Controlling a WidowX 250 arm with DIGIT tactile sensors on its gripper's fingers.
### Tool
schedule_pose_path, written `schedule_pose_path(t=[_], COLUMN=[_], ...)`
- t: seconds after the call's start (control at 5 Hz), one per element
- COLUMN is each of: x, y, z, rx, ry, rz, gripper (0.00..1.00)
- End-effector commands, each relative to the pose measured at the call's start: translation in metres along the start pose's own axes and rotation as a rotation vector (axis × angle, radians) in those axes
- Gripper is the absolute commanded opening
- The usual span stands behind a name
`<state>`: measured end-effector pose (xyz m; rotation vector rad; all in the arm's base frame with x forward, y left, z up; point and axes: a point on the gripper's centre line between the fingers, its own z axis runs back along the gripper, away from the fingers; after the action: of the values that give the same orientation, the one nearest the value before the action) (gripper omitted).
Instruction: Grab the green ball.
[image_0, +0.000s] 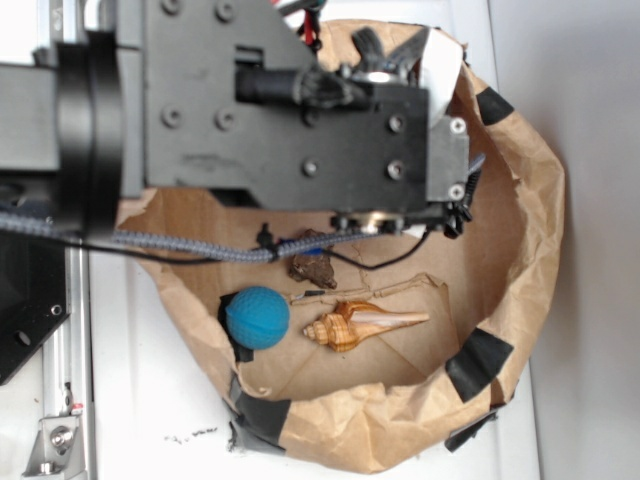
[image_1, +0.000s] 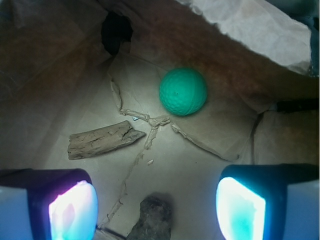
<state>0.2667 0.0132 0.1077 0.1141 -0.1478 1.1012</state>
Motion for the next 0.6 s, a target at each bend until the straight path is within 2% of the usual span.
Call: schedule_pose_path(t=[0.0,0.2,0.4], x=[0.016,0.014,0.017], y=[-0.004,0.006,0.023], z=[-0.018,-0.017,-0.015], rx=[0.009,0.032,0.029], ry=[-0.052,-0.085,-0.162], rz=[0.280,0.351,0.389], gripper=[1.00,1.00,1.00])
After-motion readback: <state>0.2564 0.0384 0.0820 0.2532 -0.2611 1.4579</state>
